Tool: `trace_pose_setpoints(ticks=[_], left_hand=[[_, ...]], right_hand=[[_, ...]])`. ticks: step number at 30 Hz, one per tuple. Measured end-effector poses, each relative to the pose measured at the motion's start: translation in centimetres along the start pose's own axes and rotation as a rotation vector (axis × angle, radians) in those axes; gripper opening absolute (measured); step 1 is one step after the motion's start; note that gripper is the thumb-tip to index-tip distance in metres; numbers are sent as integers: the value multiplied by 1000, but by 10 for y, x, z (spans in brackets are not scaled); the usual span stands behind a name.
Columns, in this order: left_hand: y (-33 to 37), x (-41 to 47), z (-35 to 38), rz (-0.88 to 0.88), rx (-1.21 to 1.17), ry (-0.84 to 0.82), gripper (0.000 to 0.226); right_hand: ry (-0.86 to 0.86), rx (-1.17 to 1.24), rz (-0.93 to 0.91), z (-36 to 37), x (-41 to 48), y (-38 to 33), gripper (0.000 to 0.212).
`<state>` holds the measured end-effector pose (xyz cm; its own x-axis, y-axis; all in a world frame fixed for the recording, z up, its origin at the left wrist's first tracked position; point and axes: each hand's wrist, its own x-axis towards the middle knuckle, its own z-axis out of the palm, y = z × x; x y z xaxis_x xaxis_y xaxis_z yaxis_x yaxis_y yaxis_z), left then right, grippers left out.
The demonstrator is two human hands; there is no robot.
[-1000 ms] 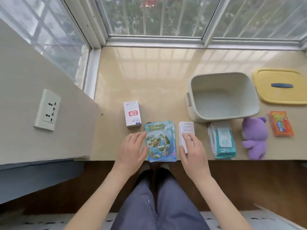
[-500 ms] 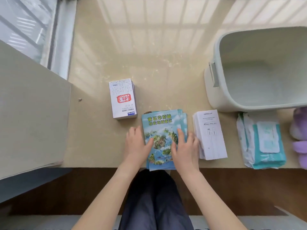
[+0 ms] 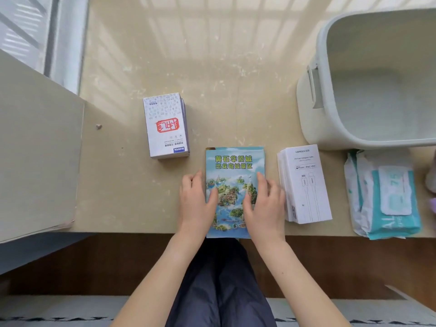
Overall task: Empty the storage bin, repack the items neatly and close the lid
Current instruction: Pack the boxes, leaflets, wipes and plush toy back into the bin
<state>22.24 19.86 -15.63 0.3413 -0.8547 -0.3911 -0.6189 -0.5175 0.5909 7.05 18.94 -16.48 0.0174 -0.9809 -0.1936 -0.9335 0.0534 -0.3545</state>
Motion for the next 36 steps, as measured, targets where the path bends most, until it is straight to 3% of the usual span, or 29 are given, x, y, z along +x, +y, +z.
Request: trace_pose_setpoints(ticks=[11,20,27,33,36], left_hand=[[-9,-23,0,-25,46,-26,61],[-4,-26,6,16,164,-20,59],[-10,-27,9,28,111,-8,58],[-14,-26,10,33,42,0,59],[-15,-26,7,19,-2,-19,57]], right_hand=[[-66,-3,45,-2,-21,3,58],[-167,475,264,-20,-13,5,59],[-306,859,277,-25,-10,9,58],[-483,894,146,-30,-3,20,62],[-451,883,130,-31,-4,14,63]])
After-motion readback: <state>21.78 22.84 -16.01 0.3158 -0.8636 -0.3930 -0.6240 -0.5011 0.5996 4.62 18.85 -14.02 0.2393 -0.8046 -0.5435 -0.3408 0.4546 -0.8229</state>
